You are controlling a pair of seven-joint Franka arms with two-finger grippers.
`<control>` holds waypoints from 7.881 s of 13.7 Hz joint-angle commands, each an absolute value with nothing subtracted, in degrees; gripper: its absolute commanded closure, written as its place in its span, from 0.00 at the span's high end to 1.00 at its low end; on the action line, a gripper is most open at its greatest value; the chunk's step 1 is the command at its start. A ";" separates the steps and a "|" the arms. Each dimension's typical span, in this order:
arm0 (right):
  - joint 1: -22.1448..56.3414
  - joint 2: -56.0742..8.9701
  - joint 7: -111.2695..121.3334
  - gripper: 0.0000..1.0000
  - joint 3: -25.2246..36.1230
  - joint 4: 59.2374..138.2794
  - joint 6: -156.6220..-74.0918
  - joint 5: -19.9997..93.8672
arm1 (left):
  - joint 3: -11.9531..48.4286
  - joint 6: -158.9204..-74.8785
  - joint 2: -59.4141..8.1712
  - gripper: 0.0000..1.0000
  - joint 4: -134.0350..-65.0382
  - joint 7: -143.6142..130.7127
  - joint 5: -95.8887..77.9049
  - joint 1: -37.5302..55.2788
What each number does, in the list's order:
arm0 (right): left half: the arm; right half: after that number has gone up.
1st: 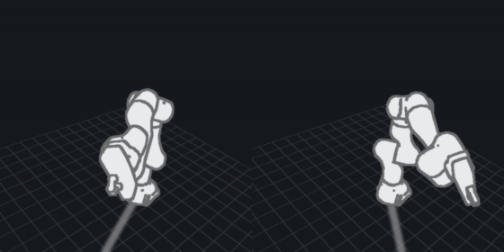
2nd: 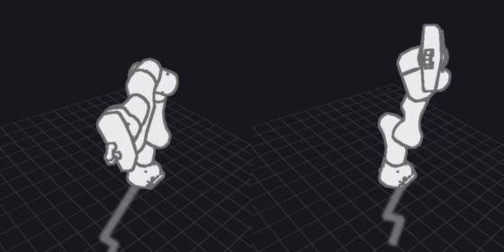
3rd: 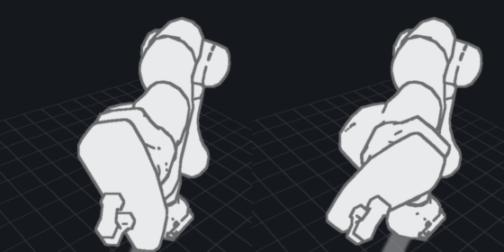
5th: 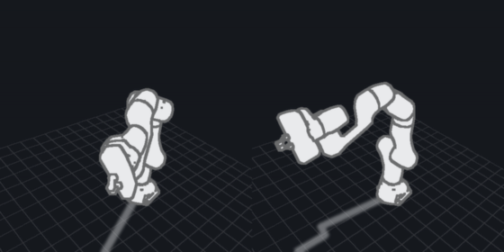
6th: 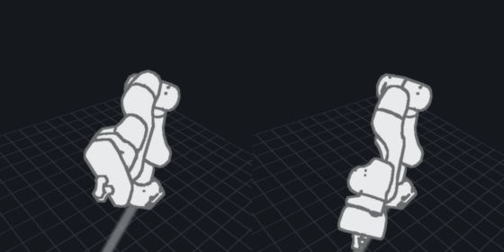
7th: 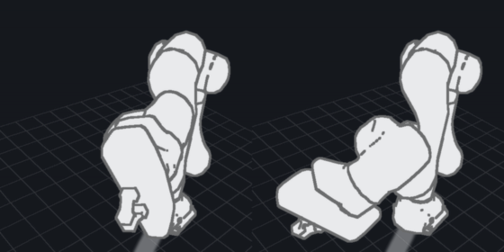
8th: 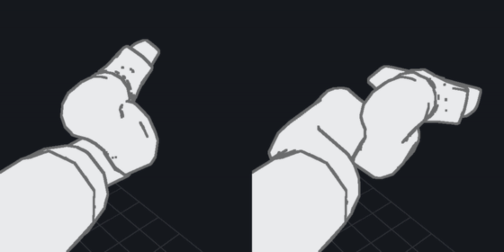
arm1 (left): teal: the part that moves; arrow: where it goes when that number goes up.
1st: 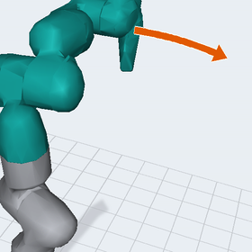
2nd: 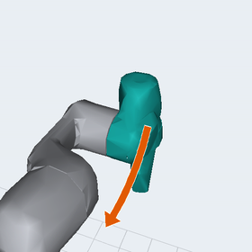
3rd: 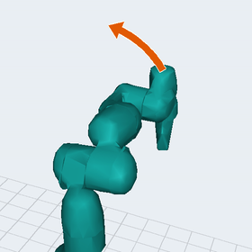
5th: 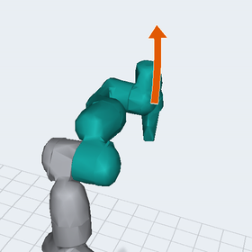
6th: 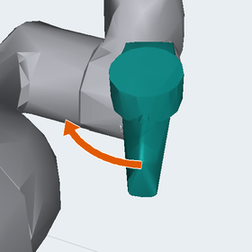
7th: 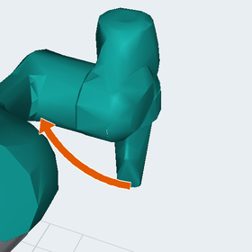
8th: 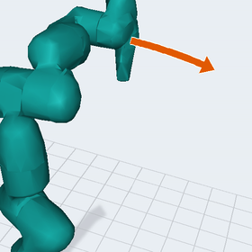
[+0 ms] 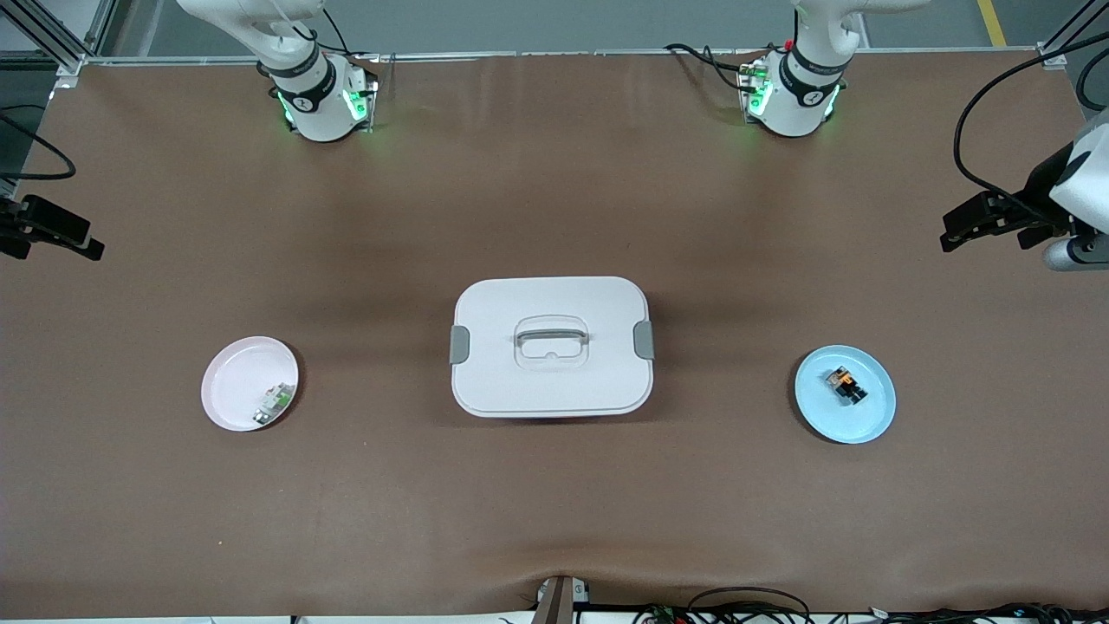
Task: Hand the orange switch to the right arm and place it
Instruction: 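Lower the left gripper over the orange switch on the blue plate, then close the left gripper on the orange switch, then lift the orange switch with the left gripper and carry it above the box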
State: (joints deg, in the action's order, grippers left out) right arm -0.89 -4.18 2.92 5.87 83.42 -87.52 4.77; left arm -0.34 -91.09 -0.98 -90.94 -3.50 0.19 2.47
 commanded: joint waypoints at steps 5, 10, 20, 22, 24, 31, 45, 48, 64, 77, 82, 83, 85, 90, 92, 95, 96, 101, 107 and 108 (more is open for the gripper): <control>-0.71 -3.34 3.52 1.00 4.75 83.67 -87.45 2.56 | -0.62 -90.09 -1.23 1.00 -90.09 -2.28 -0.27 2.37; -0.26 -3.34 3.25 1.00 4.92 83.67 -87.45 1.58 | -0.62 -90.17 -1.66 1.00 -90.53 0.96 -0.26 2.20; -0.18 -3.34 3.08 1.00 4.92 83.67 -87.45 1.58 | -0.62 -99.13 -16.60 1.00 -90.53 23.71 0.09 2.20; -0.18 -3.34 3.08 1.00 4.92 83.67 -87.45 1.58 | -0.70 -102.20 -19.23 1.00 -90.61 28.45 0.18 2.20; -0.18 -3.34 2.99 1.00 4.92 83.67 -87.45 1.58 | -0.70 -105.54 -21.87 1.00 -90.70 34.34 3.49 2.20; -0.18 -3.34 2.99 1.00 4.92 83.67 -87.54 1.67 | -0.62 -121.71 -26.10 1.00 -98.51 39.55 5.27 1.93; -0.44 -3.34 2.99 1.00 4.92 83.76 -87.45 1.67 | 6.40 -134.56 -34.80 1.00 -100.46 42.19 4.66 -5.52; -0.44 -3.34 2.99 1.00 4.92 83.76 -87.45 1.67 | 7.73 -134.56 -34.98 1.00 -101.68 42.19 4.75 -7.29; -0.53 -3.43 2.99 1.00 4.92 83.85 -87.54 1.85 | 7.73 -139.65 -36.03 1.00 -105.03 42.10 4.75 -7.91; -0.53 -3.43 2.99 1.00 5.01 83.85 -87.36 2.11 | 7.65 -141.15 -36.39 0.63 -105.82 42.01 4.75 -7.91; -0.70 -3.43 2.99 1.00 5.10 83.85 -87.36 2.11 | 7.65 -140.98 -35.95 0.41 -105.73 41.05 4.57 -7.91; -0.70 -3.43 2.99 1.00 5.10 83.85 -87.36 2.11 | 7.65 -140.63 -35.69 0.39 -105.73 39.83 4.57 -7.82; -0.70 -3.43 2.99 1.00 5.10 83.85 -87.36 2.11 | 7.65 -140.01 -33.94 0.39 -105.82 36.23 4.57 -7.73; -1.05 -3.43 2.99 1.00 5.19 83.94 -87.28 2.20 | 7.82 -122.55 -23.85 0.39 -103.71 27.29 4.48 -7.65; -1.05 -3.43 2.99 1.00 5.19 83.94 -87.19 2.11 | 7.82 -115.88 -19.53 0.39 -100.92 19.98 3.87 -7.30; -0.97 -3.34 2.99 1.00 5.10 83.76 -86.93 1.93 | 8.26 -104.44 -19.60 0.39 -91.70 9.46 1.15 -6.77; -0.88 -3.25 2.99 1.00 4.92 83.67 -86.75 1.93 | 8.44 -103.28 -19.60 0.39 -89.93 4.97 1.06 -6.77; -0.97 -3.16 3.08 1.00 5.18 80.86 -83.67 1.41 | 9.49 -97.04 -18.72 0.36 -84.56 -4.37 -6.57 -7.47; -1.14 -3.25 2.90 1.00 5.45 80.16 -84.37 1.58 | 12.73 -96.50 -17.40 0.28 -83.85 -23.36 -18.27 -7.21; -1.32 -3.25 2.90 1.00 5.45 80.16 -84.46 1.50 | 13.35 -96.59 -17.40 0.28 -83.85 -25.21 -19.41 -7.12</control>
State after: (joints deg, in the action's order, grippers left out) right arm -0.59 -3.75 3.05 5.85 80.61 -84.62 2.14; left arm 11.72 -97.54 -18.04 -84.12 -21.58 -17.08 -6.81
